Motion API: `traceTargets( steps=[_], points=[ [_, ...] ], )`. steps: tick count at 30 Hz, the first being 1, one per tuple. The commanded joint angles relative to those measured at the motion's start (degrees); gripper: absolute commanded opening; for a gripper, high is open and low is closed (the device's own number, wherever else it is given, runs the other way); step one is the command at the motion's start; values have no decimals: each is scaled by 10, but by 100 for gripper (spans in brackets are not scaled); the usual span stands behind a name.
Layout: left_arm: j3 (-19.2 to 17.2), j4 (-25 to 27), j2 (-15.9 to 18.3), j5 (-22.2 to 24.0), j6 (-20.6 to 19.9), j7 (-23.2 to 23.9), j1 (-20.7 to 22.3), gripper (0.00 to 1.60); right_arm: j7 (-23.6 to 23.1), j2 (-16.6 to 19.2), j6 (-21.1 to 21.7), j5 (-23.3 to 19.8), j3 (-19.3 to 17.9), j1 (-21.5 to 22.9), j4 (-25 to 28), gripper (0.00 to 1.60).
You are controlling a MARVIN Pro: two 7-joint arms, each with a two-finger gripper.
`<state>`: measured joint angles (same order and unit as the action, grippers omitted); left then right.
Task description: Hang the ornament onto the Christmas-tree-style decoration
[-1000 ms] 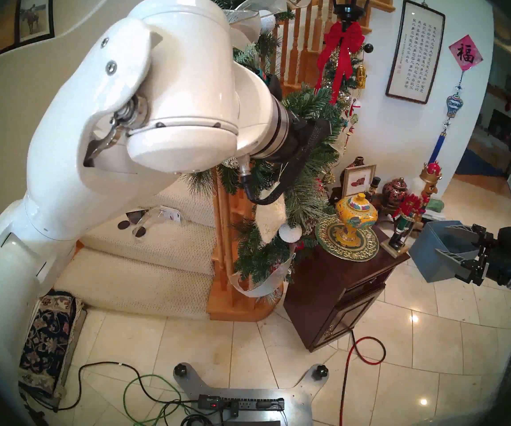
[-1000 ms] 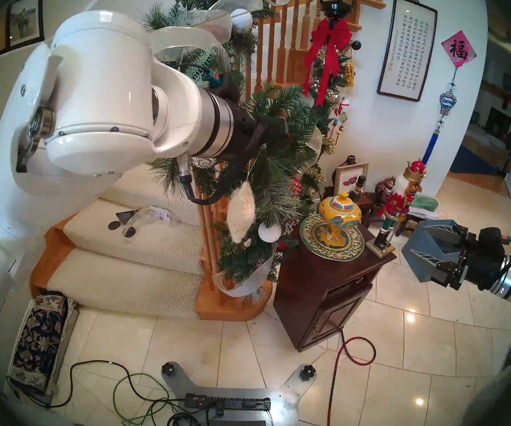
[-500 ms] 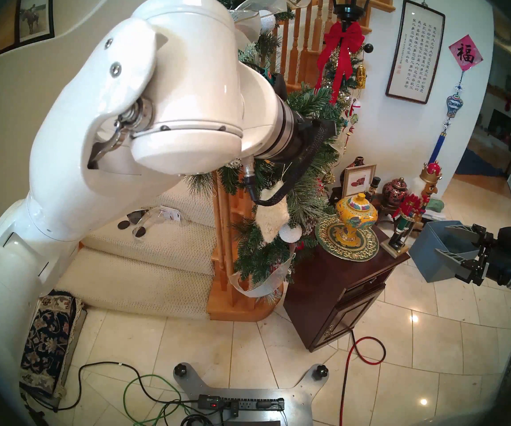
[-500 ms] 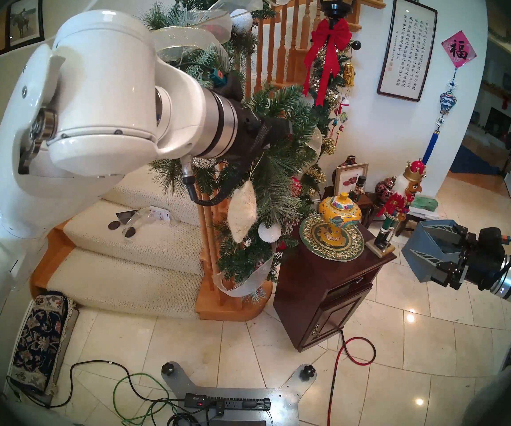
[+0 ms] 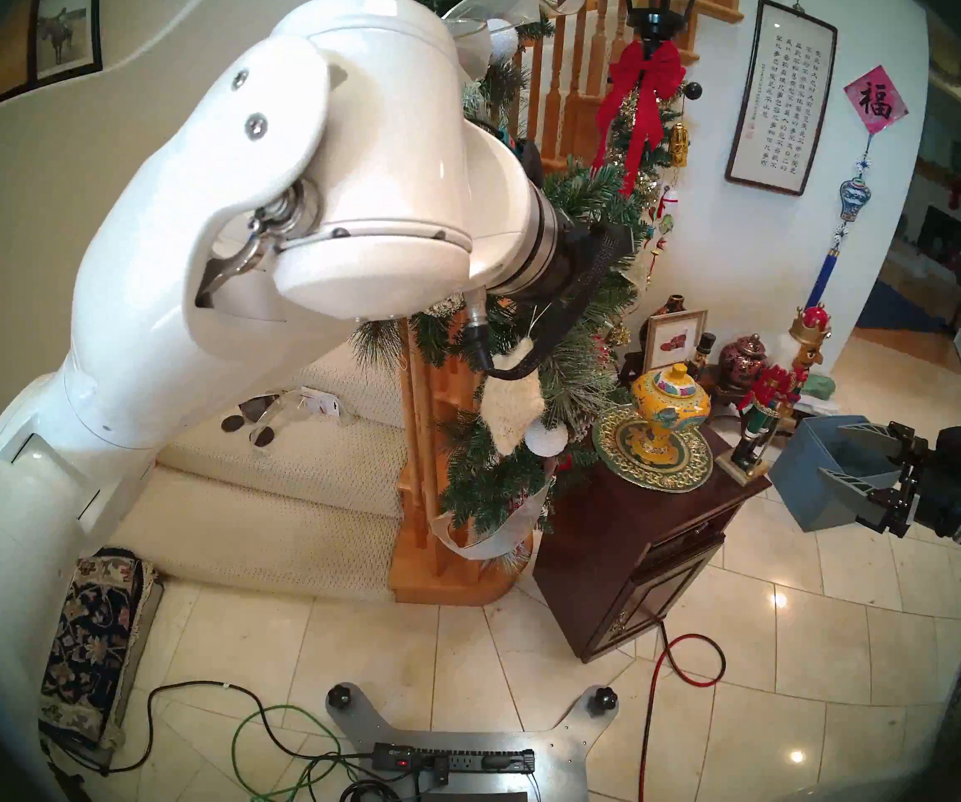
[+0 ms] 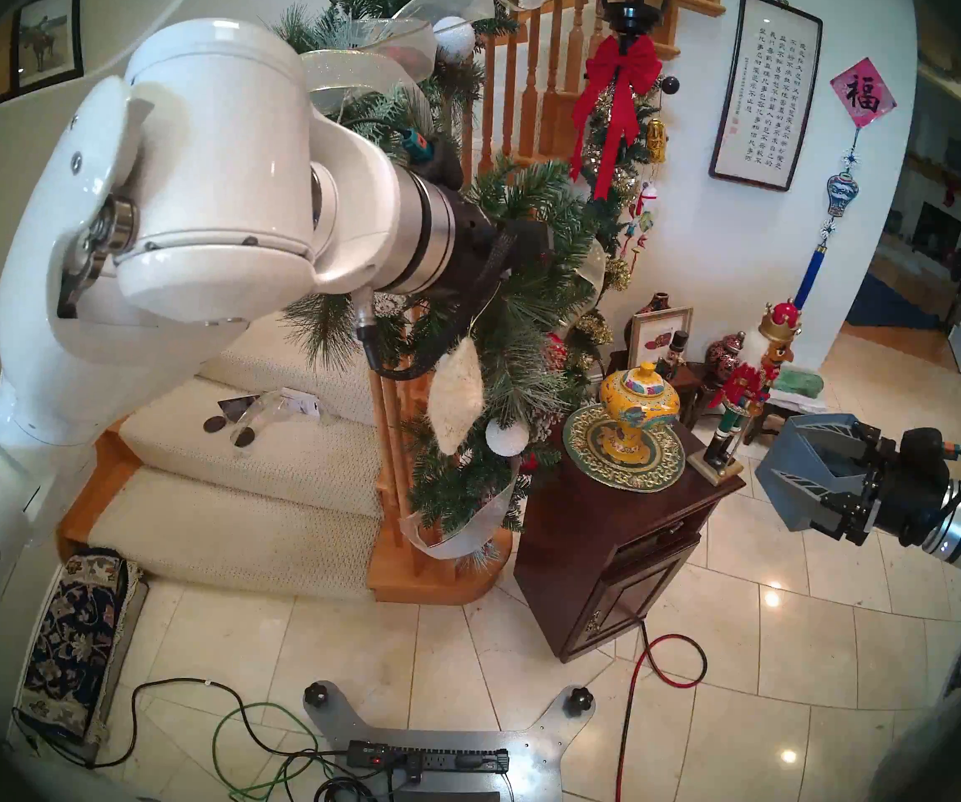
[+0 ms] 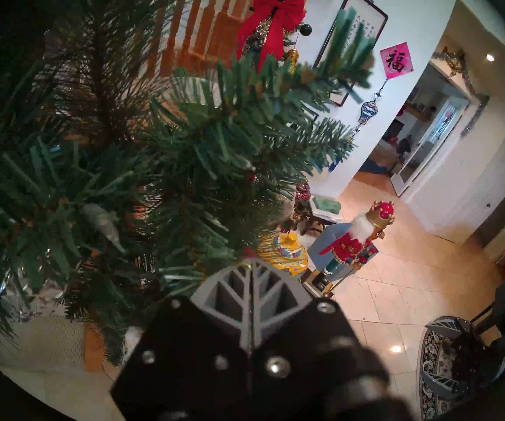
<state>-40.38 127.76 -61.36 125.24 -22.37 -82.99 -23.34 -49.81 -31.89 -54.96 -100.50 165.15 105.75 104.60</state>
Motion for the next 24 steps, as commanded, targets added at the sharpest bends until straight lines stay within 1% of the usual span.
traceTargets(
  steps=[1, 10, 11, 12, 14, 15, 16, 17, 21, 22, 23, 24],
  points=[
    [-1, -11, -9, -11, 0, -8, 17, 0, -61, 1, 0, 1, -1, 3, 1, 160],
    [-3, -27, -7, -22, -1, -9, 20, 0, -59, 1, 0, 1, -1, 2, 1, 160],
    [-4, -27, -6, -23, -2, -9, 21, 0, -65, 1, 0, -1, -1, 3, 0, 160],
    [-5, -27, -6, -24, -2, -9, 21, 0, -59, 1, 0, 1, -1, 2, 1, 160],
    [-6, -27, -4, -26, -3, -9, 23, 0, -67, 1, 0, -1, -1, 3, 0, 160],
    [-7, -26, -3, -27, -3, -9, 23, 0, -80, 2, 0, -5, -1, 4, -2, 160],
    [-7, -26, -3, -27, -3, -9, 23, 0, -80, 2, 0, -5, -1, 4, -2, 160],
    [-8, -25, -2, -28, -3, -10, 24, 0, -61, 1, 0, 0, -1, 3, 1, 160],
    [-12, -19, 4, -29, -4, -11, 25, 0, -64, 1, 0, -1, -1, 3, 0, 160],
    [-13, -17, 6, -30, -4, -12, 25, 0, -55, 1, 0, 1, -1, 2, 2, 160],
    [-13, -15, 8, -30, -4, -12, 25, 0, -72, 2, 0, -3, -1, 3, -1, 160],
    [-14, -12, 11, -31, -4, -13, 24, 0, -54, 1, 0, 1, -1, 2, 2, 160]
  ],
)
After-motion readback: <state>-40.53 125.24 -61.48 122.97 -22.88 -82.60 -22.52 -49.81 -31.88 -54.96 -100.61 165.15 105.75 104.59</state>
